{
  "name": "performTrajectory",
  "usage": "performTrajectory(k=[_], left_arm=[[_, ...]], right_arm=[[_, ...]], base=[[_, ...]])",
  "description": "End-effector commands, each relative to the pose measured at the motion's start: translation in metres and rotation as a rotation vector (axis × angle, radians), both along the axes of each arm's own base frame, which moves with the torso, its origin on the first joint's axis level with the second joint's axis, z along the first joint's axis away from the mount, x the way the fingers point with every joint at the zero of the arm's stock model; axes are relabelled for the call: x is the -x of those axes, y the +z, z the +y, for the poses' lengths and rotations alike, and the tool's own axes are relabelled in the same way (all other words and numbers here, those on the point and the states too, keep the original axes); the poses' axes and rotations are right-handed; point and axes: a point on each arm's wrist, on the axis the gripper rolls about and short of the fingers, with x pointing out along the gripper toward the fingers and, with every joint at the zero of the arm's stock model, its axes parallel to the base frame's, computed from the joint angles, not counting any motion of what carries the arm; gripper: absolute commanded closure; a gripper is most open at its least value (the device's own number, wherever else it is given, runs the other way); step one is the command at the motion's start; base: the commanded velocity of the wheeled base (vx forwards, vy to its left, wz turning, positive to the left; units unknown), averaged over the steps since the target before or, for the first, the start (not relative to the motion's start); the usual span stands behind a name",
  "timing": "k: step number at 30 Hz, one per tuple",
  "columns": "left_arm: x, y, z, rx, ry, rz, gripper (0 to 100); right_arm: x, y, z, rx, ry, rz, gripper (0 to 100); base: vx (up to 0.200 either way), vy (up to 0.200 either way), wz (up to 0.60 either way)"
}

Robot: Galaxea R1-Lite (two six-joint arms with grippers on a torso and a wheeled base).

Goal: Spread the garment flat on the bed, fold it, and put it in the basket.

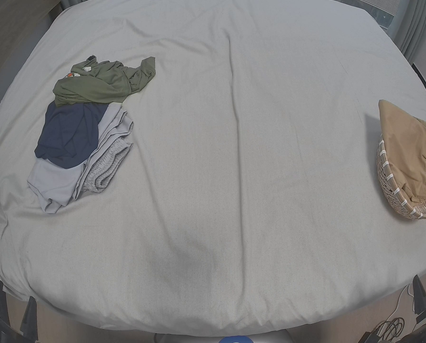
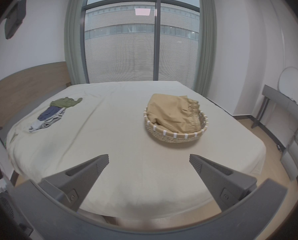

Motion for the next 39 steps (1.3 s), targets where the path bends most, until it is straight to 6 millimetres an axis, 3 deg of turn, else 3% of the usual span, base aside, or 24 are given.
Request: performTrajectory(k=[1, 5, 10, 14, 30, 36, 39], left_arm=[[0.0001, -0.0015, 0.0012, -0.019, 0.054, -0.013, 0], [-0.0002, -0.0009, 0.0026, -0.12, 0.133, -0.021, 0], [-0.0009, -0.0012, 0.0025, -0.086, 0.11, 0.012, 0], [0.0006, -0.0033, 0.0001, -0.003, -0.016, 0.069, 0], [-0.0004, -0.0073, -0.0001, -0.023, -0.002, 0.026, 0], [-0.0004, -0.0074, -0.0001, -0.021, 0.0, 0.028, 0], [-0.0004, -0.0074, -0.0001, -0.023, 0.0, 0.028, 0]], right_arm=[[-0.0015, -0.0042, 0.0002, 0.008, 0.017, 0.021, 0], [-0.0008, -0.0043, -0.0036, 0.093, -0.155, 0.033, 0], [-0.0011, -0.0046, -0.002, 0.067, -0.079, 0.03, 0], [-0.0014, -0.005, -0.0011, 0.063, -0.039, 0.036, 0], [-0.0014, -0.0083, -0.0011, 0.081, -0.043, 0.067, 0], [0.0002, -0.0107, -0.0031, 0.051, 0.091, 0.077, 0], [0.0066, -0.0124, -0.0034, 0.06, 0.104, -0.009, 0]], base=[[0.0, 0.0, 0.0], [0.0, 0.0, 0.0], [0.0, 0.0, 0.0], [0.0, 0.0, 0.0], [0.0, 0.0, 0.0], [0.0, 0.0, 0.0], [0.0, 0.0, 0.0]])
